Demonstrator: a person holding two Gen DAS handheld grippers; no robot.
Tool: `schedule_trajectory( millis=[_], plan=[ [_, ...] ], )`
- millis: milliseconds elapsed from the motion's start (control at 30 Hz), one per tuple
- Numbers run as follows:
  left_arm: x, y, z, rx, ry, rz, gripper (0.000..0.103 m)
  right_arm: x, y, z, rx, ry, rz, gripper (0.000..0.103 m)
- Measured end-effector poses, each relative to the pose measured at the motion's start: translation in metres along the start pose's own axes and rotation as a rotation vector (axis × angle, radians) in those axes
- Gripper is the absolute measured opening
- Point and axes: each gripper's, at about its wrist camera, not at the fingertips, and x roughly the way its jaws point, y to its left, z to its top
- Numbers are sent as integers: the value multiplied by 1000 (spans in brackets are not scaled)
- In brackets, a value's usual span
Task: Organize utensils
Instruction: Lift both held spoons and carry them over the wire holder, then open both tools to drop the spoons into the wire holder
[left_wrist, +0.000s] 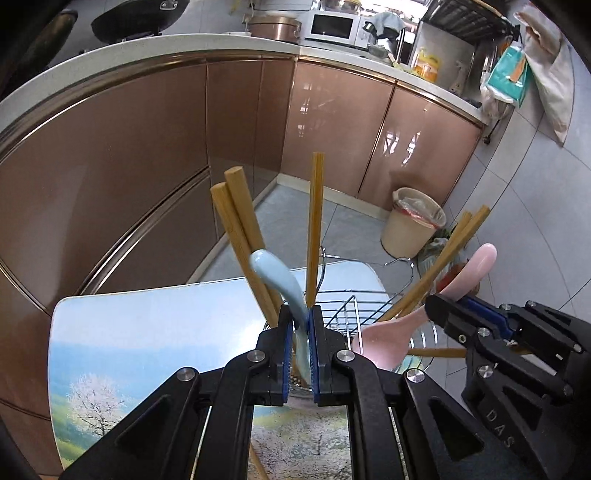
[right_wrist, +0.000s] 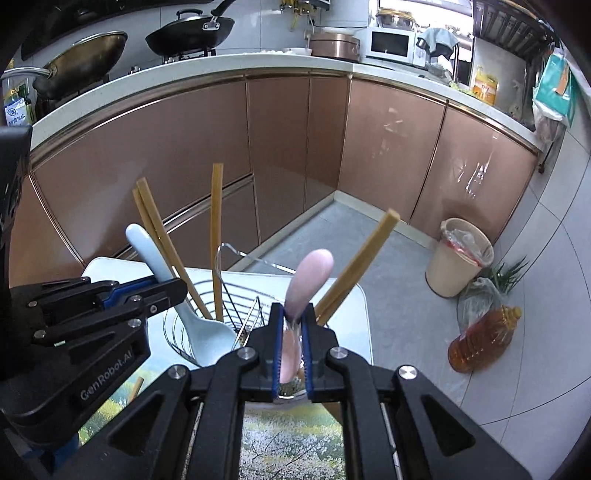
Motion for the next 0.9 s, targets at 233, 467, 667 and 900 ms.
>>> schedule_trajectory(
  millis=[233,467,667,900],
  plan=[
    [-28,5,-3,-9,-36,-6,21,-15,-1,-2,11,-14,9,10],
    [-68,8,-2,-8,-87,-2,33,-32,6,1,1,-8,21,10],
    [-116,25,-13,-25,-126,17,40,-21,-2,-7,53,31,14,14],
    [-161,59,-32,-70,-158,93,42,-48,3,-11,66,-20,45,23]
  ],
)
